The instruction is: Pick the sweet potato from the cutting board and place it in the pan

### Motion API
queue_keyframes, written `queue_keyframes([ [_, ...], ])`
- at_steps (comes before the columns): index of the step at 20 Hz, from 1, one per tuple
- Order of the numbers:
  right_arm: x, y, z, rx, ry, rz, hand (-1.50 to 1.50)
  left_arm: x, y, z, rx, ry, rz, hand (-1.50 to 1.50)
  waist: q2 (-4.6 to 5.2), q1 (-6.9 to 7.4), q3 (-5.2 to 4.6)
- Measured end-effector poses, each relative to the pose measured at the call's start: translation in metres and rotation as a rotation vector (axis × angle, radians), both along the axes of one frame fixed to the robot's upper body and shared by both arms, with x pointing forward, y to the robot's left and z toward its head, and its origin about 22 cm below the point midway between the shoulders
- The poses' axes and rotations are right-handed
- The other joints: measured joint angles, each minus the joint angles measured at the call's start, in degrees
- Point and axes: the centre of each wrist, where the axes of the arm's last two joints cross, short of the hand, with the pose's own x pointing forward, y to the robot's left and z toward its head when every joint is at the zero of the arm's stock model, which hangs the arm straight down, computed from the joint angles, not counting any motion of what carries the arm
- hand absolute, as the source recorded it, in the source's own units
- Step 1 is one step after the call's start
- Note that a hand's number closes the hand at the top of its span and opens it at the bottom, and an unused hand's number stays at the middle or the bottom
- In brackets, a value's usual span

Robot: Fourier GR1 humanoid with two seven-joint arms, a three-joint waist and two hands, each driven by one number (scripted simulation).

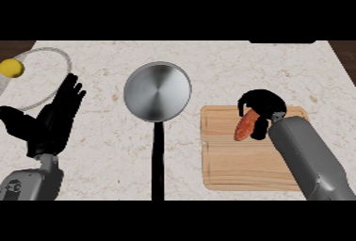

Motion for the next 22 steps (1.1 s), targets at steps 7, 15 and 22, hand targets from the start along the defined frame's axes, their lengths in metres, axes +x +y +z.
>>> queue_keyframes([
  [7,0.007,0.004,-0.004,0.055,-0.03,0.006,1.5,-0.002,-0.001,-0.005,-0.001,-0.008,0.002,0.0,-0.01,-0.03,-0.03],
  [15,0.001,0.083,0.022,0.095,-0.219,-0.022,1.5,0.001,-0.006,-0.003,-0.003,0.003,-0.024,0.0,-0.17,1.2,0.16],
  [22,-0.008,0.177,0.088,0.026,-0.478,-0.076,1.5,0.012,-0.026,0.003,0.001,-0.006,-0.119,0.0,-0.27,7.52,-0.04],
])
